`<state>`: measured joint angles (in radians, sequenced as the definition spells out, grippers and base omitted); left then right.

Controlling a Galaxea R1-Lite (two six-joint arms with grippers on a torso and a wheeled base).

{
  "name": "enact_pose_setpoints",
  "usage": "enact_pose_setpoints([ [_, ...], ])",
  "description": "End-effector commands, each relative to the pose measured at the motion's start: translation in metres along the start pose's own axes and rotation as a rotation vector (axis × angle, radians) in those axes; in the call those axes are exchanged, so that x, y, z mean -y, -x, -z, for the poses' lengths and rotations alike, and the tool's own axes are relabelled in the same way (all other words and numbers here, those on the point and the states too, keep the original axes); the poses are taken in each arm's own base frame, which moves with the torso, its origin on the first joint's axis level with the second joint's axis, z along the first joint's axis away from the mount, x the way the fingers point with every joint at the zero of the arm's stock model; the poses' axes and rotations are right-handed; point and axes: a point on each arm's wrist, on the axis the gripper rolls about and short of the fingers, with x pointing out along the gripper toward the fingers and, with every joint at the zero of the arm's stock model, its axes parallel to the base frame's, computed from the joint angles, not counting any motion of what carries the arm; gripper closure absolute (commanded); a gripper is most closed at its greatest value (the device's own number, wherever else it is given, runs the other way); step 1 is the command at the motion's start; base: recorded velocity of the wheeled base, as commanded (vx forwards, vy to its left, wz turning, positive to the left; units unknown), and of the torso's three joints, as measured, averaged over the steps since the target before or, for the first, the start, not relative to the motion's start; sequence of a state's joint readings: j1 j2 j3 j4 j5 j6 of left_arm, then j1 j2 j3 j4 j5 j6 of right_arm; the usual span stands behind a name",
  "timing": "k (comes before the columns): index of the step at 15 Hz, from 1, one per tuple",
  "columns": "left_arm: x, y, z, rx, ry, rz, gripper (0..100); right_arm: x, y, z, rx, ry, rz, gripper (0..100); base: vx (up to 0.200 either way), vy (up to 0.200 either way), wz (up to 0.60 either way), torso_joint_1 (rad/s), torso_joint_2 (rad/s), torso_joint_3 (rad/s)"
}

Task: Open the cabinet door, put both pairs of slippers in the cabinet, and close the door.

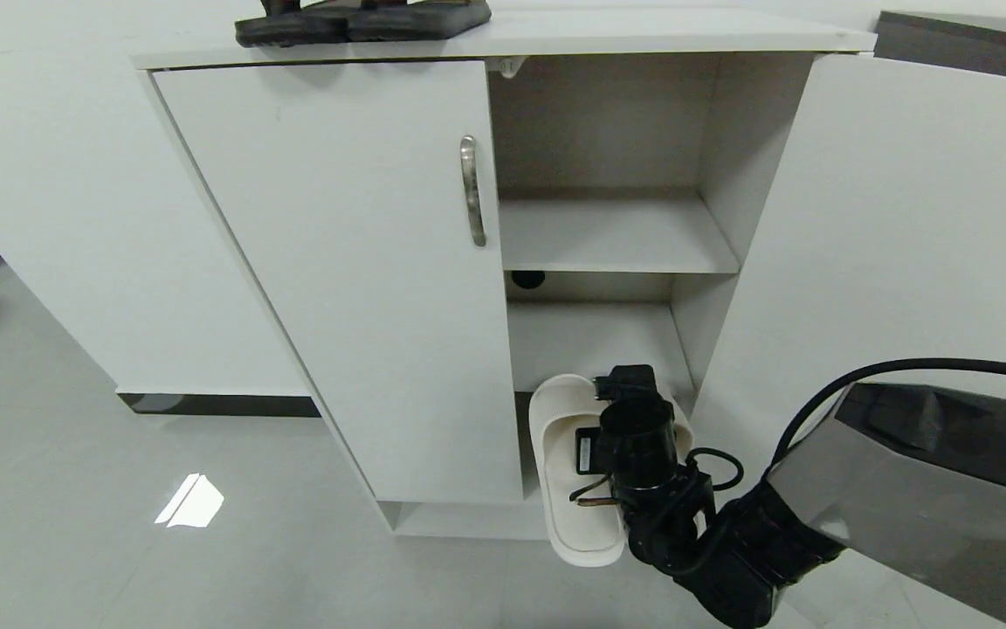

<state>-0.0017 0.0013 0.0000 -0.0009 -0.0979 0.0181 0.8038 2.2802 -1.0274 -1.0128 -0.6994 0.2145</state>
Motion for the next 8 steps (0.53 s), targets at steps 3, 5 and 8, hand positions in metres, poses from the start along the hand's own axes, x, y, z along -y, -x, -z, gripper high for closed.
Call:
enact_pose_setpoints([
  [3,0.0,0.0,0.0,-0.001,-0.002,0.0,100,-0.01,-0.02,-0.01,0.069,-0.018,0.024,100,0.0,0.0,0.0,0.001,0.0,-0.199],
  [5,0.0,0.0,0.0,-0.001,-0.002,0.0,100,-0.012,-0.023,-0.014,0.088,0.003,0.042,100,0.0,0.0,0.0,0.004,0.0,-0.06],
  [8,0.0,0.0,0.0,-0.001,0.0,0.0,100,-0.011,-0.03,-0.009,0.098,0.021,0.057,100,0.0,0.0,0.0,0.0,0.0,0.0],
])
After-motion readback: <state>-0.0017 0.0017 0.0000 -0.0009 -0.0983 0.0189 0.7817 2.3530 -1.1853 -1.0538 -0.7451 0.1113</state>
